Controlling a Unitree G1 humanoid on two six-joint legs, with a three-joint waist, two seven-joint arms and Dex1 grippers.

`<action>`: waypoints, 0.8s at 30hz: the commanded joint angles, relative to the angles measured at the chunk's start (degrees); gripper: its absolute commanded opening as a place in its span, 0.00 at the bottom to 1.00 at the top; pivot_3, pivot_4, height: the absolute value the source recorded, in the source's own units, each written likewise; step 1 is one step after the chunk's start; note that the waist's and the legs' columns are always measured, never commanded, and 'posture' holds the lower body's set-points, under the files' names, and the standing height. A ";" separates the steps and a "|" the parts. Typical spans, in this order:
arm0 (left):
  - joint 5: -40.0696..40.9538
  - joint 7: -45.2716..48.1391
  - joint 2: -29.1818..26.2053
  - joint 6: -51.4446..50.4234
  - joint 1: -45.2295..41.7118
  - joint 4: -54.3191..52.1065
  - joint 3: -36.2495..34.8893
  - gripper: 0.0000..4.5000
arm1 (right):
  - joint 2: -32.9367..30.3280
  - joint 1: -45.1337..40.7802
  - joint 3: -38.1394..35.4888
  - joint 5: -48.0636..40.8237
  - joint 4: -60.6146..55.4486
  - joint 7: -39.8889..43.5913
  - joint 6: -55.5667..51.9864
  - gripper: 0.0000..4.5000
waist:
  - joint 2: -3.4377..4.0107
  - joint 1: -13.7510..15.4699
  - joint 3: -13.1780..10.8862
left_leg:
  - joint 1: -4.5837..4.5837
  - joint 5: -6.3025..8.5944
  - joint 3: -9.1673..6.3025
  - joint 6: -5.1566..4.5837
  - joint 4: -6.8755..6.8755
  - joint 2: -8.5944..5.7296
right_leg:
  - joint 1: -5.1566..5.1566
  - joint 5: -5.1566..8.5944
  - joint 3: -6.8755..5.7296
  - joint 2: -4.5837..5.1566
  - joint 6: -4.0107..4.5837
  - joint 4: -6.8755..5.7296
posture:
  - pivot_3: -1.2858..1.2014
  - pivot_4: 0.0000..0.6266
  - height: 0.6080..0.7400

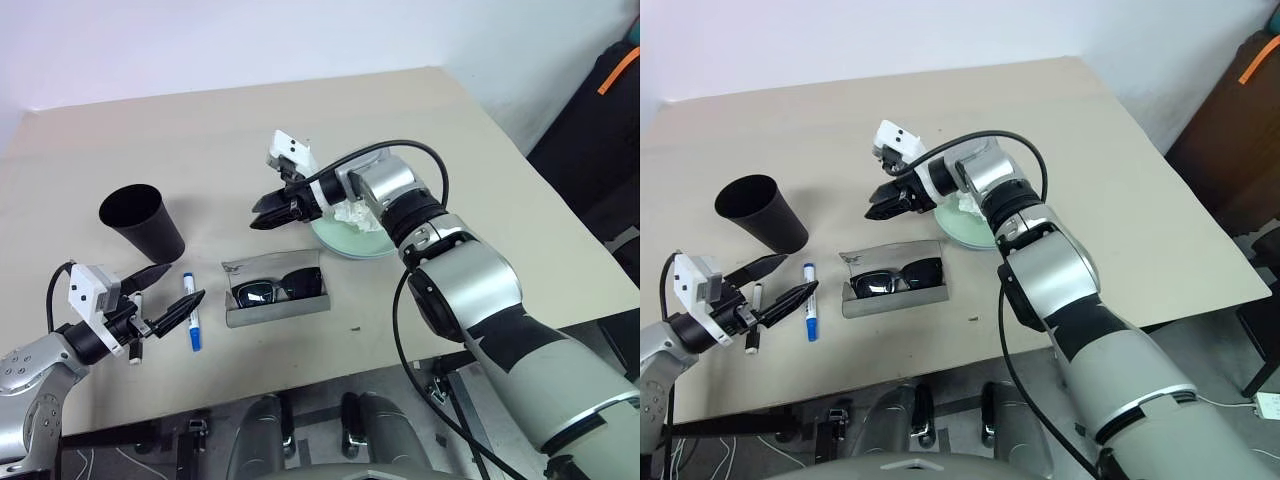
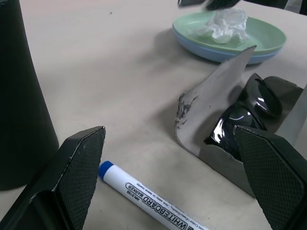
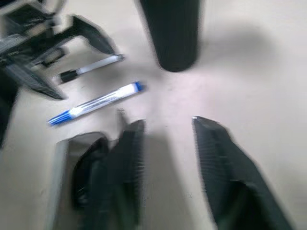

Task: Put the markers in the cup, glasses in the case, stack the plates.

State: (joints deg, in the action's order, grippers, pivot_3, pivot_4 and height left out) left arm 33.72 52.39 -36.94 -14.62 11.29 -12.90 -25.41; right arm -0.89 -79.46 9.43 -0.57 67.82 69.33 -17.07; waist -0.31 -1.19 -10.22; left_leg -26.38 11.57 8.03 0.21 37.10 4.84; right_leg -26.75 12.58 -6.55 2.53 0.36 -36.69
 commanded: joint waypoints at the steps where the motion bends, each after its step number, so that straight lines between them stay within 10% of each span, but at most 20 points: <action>1: -0.22 0.39 -0.73 0.96 -0.47 -0.02 -0.47 1.00 | 1.20 1.97 0.41 1.75 -2.49 -6.07 3.01 0.09 | 0.00 0.00 0.00 | 0.00 0.00 0.00 0.00 0.01 0.00 | 0.00 0.00 0.00 0.00 0.00 -0.02 | 0.52 0.24 1.00; 24: -0.45 -0.02 -1.06 1.71 0.18 0.93 -2.57 1.00 | -8.99 24.39 13.24 -2.18 -44.54 13.61 -14.83 0.01 | -0.02 0.03 0.01 | 0.12 -0.02 -0.03 -0.02 0.12 0.00 | -0.06 0.12 0.02 0.01 0.11 -0.41 | 0.52 0.24 1.00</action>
State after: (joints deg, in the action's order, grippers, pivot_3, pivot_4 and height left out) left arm 33.14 52.37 -37.19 -14.17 11.38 -11.73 -25.91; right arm -9.90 -54.62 22.98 -1.05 26.17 82.97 -31.29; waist -0.33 -1.16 -10.21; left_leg -26.26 11.55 7.99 0.19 37.20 4.84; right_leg -26.82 12.70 -6.54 2.54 0.48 -37.10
